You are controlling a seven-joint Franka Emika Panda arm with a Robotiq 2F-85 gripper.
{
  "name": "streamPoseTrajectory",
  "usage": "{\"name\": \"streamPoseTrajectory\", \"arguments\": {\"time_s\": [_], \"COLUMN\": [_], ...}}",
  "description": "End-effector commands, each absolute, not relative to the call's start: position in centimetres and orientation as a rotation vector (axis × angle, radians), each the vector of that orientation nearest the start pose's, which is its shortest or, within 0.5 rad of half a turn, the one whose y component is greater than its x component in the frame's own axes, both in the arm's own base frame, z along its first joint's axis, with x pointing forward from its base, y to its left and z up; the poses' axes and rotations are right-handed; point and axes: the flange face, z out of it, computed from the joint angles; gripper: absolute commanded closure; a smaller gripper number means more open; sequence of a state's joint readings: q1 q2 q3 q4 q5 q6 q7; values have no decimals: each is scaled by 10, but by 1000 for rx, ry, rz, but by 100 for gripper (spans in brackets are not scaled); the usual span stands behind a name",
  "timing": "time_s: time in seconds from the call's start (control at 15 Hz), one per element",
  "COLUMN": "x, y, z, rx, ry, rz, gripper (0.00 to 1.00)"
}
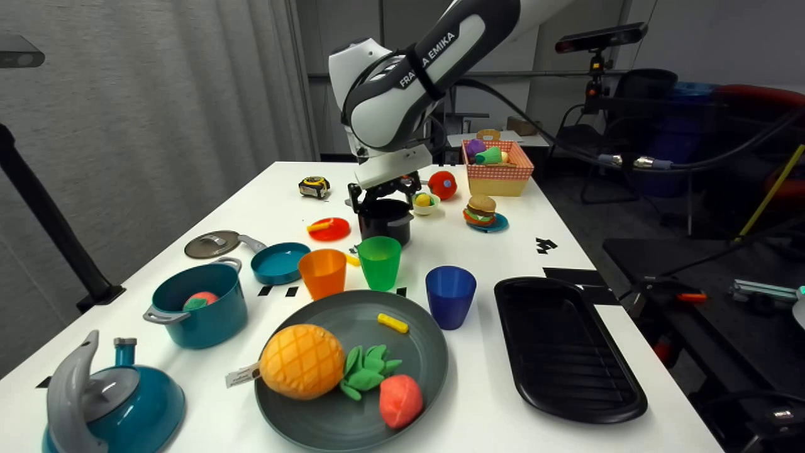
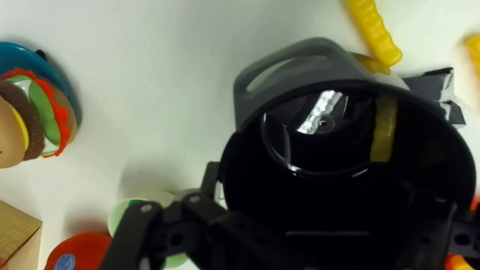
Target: Pour the potato fries from the pot on the counter
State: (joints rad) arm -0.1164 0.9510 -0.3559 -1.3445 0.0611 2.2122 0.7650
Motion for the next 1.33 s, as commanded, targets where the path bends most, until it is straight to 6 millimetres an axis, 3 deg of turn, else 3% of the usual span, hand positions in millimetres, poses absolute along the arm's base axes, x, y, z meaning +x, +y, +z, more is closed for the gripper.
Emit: {"name": "streamPoseTrajectory", "arguments": {"time_s": [0.0,0.6,1.27], "x": [680,680,679], "y": [-277,-280,-288], "z": [174,174,172], "rx": [-2815,-2799,-2835], "ry": [1800,1792,1819], "rz": [-112,-177,-124], "gripper": [0,0,0]}}
